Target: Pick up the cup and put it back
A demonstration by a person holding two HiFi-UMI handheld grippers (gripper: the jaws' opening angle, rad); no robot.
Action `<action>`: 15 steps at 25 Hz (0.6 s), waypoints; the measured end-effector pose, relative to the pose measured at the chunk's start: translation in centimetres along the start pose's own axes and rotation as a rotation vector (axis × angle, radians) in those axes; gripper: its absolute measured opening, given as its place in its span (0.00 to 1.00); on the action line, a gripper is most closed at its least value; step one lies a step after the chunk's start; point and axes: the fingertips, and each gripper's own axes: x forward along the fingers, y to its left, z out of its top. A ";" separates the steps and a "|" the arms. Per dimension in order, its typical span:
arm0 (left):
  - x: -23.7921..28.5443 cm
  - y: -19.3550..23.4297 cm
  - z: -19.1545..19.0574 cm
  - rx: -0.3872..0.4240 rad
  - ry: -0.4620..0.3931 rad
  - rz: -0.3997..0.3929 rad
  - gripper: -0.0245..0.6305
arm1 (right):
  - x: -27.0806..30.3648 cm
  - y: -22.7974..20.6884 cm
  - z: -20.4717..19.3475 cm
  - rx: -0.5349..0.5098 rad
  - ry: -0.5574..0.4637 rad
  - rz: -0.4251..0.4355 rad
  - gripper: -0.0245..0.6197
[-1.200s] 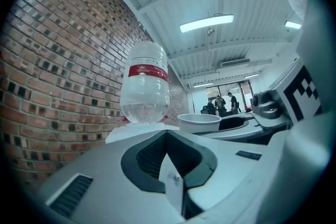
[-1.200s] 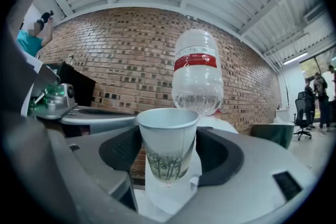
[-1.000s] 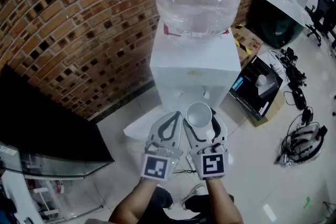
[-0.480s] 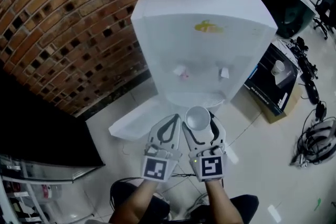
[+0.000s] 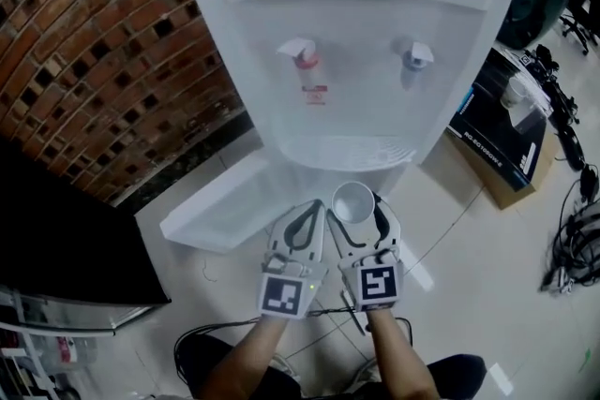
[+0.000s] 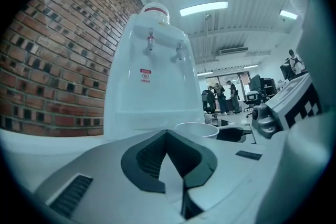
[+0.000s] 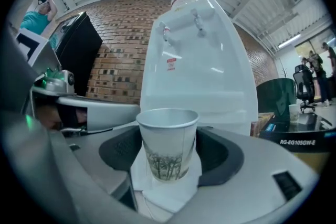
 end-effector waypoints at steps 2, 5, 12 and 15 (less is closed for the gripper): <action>0.2 -0.1 -1.6 0.001 0.002 -0.004 0.04 | 0.7 -0.6 -1.6 0.012 -0.009 -0.007 0.55; 0.9 0.1 -3.8 0.008 0.012 -0.004 0.04 | 2.1 -1.0 -4.4 0.006 -0.007 -0.008 0.55; 2.4 1.0 -8.0 0.009 0.014 0.008 0.04 | 6.5 -2.3 -11.5 0.056 -0.010 -0.051 0.55; 2.8 1.0 -9.7 0.009 0.026 0.001 0.04 | 8.7 -3.2 -14.0 0.061 -0.008 -0.057 0.55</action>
